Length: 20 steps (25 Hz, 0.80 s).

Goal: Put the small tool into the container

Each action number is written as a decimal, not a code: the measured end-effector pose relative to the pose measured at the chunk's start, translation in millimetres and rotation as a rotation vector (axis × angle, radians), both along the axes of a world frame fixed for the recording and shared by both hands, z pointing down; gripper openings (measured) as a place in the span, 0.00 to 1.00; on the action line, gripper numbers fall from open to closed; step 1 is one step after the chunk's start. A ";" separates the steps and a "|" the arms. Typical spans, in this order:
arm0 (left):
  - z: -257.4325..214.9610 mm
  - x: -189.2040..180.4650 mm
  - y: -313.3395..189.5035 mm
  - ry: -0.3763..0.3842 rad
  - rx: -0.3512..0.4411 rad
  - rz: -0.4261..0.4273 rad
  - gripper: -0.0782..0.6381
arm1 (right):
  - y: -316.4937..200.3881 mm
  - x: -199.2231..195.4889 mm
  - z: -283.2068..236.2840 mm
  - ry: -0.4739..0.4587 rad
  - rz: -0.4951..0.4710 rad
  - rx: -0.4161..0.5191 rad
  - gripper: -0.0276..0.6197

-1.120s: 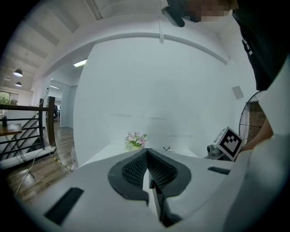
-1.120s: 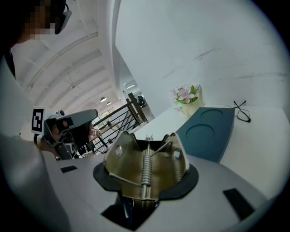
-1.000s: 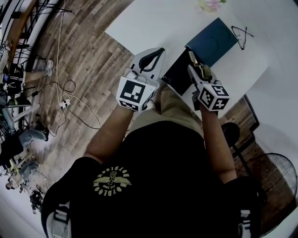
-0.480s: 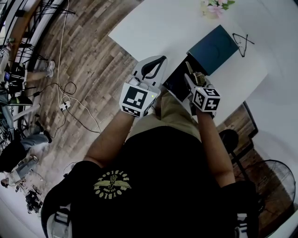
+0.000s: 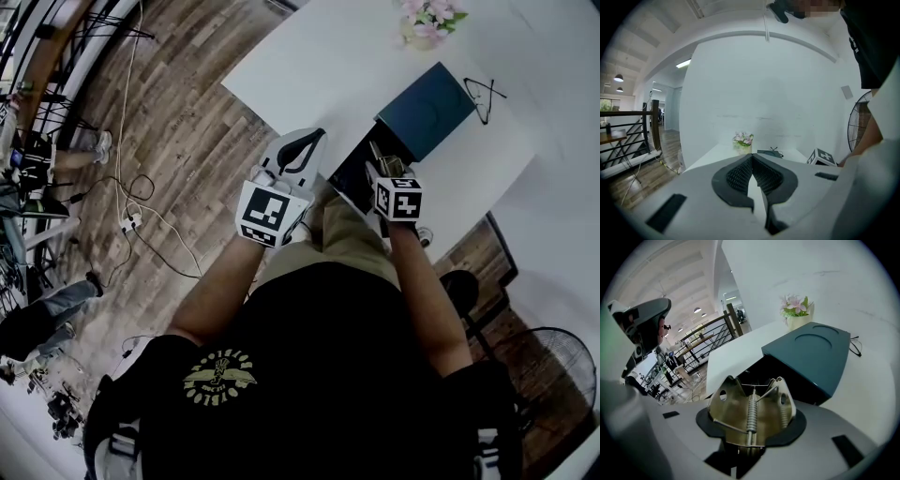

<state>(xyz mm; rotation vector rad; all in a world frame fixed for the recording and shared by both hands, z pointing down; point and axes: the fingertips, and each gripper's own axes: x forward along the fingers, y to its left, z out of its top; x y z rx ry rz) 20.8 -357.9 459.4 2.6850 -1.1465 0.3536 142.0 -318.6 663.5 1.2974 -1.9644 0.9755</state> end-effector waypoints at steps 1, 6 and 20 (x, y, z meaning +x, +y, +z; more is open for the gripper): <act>0.1 -0.8 0.4 -0.001 -0.001 -0.001 0.12 | -0.3 0.2 2.0 0.011 -0.003 -0.004 0.31; 1.1 0.2 1.7 -0.006 -0.002 0.004 0.12 | -2.5 -0.6 5.4 -0.027 -0.008 -0.022 0.42; -22.2 -16.5 32.6 0.004 0.039 0.026 0.12 | 28.9 6.0 -24.6 -0.124 0.062 0.030 0.52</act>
